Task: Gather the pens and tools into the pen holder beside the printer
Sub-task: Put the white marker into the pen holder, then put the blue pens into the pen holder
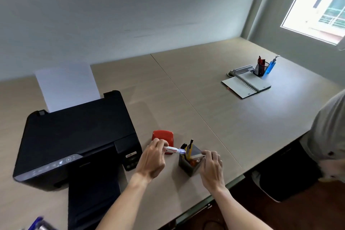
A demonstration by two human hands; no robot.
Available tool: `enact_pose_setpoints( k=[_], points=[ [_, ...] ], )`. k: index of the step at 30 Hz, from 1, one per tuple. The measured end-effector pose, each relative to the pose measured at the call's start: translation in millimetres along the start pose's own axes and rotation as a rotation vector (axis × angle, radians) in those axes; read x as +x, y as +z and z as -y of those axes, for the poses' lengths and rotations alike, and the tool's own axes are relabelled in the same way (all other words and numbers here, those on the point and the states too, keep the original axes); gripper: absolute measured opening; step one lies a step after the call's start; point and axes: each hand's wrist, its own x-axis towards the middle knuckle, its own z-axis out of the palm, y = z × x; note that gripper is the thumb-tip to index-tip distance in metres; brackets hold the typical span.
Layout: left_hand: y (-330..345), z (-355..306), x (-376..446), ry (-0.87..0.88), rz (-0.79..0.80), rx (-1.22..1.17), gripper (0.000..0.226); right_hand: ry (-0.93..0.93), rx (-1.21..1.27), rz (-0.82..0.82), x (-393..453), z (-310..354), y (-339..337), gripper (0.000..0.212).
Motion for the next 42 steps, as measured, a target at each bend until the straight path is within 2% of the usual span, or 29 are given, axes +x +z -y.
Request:
enact_pose_setpoints(
  k=[5, 10, 13, 19, 26, 30, 35, 37, 39, 42],
  points=[
    [12, -20, 17, 0.068, 0.06, -0.025, 0.012, 0.036, -0.035, 0.062, 8, -4, -10, 0.017],
    [34, -40, 27, 0.046, 0.146, -0.153, 0.015, 0.058, -0.006, 0.069, 14, -4, -21, 0.013],
    [47, -44, 28, 0.023, 0.146, -0.164, 0.018, 0.121, 0.025, 0.105, 8, -7, -24, 0.014],
    [41, -19, -3, -0.038, 0.056, -0.197, 0.02, 0.176, -0.029, 0.39, -26, -21, -11, 0.009],
    [-10, 72, -107, -0.389, -0.041, -0.088, 0.017, 0.065, -0.096, 0.7, -50, -2, 35, 0.013],
    [-45, 113, -178, -0.598, -0.179, 0.067, 0.019, -0.096, -0.112, 0.724, -47, 46, 65, 0.02],
    [-81, 142, -252, -0.876, -0.333, 0.262, 0.008, -0.378, -0.018, 0.726, -57, 138, 96, 0.025],
    [-91, 149, -276, -1.023, -0.332, 0.27, 0.014, -0.486, -0.007, 0.735, -72, 174, 109, 0.028],
    [-97, 160, -296, -1.168, -0.328, 0.285, 0.026, -0.579, -0.009, 0.755, -91, 207, 122, 0.023],
    [-100, 185, -319, -1.28, -0.242, 0.383, 0.035, -0.74, 0.004, 0.759, -126, 251, 145, 0.017]
  ],
)
